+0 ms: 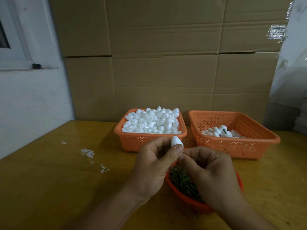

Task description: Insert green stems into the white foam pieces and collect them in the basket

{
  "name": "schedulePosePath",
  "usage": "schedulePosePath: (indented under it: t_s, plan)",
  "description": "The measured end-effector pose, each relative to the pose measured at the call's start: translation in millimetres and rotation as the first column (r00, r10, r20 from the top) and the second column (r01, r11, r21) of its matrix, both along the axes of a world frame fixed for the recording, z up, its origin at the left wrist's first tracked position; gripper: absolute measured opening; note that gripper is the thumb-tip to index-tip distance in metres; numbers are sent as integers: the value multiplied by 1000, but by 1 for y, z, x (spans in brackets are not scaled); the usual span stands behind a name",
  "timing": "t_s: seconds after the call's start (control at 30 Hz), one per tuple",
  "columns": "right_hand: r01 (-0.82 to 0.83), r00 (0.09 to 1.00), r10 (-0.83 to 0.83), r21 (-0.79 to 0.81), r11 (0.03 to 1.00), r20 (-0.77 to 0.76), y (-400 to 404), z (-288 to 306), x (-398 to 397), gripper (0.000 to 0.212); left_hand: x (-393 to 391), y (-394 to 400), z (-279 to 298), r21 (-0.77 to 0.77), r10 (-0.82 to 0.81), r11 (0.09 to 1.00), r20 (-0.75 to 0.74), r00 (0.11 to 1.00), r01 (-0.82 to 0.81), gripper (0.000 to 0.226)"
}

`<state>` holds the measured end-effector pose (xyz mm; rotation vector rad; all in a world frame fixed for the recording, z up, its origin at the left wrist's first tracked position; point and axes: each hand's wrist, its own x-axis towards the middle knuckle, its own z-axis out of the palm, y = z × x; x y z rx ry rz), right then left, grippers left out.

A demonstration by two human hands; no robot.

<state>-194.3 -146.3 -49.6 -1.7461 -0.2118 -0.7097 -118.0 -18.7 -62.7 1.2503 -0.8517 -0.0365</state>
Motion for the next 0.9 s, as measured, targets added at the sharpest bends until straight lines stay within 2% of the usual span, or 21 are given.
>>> schedulePosePath:
  t_s: [0.23, 0.5, 0.6, 0.73, 0.9]
  plan:
    - [-48, 999, 47, 72, 996, 5, 0, 2, 0, 11, -2, 0, 2, 19, 15, 1000, 8, 1000, -15, 12]
    - [-45, 999, 44, 65, 997, 10, -1, 1, 2, 10, -3, 0, 2, 38, 30, 999, 7, 1000, -30, 14]
    - [-36, 999, 36, 112, 993, 6, -4, -1, 4, 18, -1, 0, 1, 53, 51, 997, -15, 999, -50, 23]
    - [60, 998, -54, 162, 985, -41, -14, -2, 9, 12, 0, -1, -4, 73, 39, 997, -39, 998, -37, 34]
    - [222, 975, -218, 117, 968, -51, -37, 5, 15, 15, 1, -2, -9, 120, 96, 989, -38, 995, -91, 20]
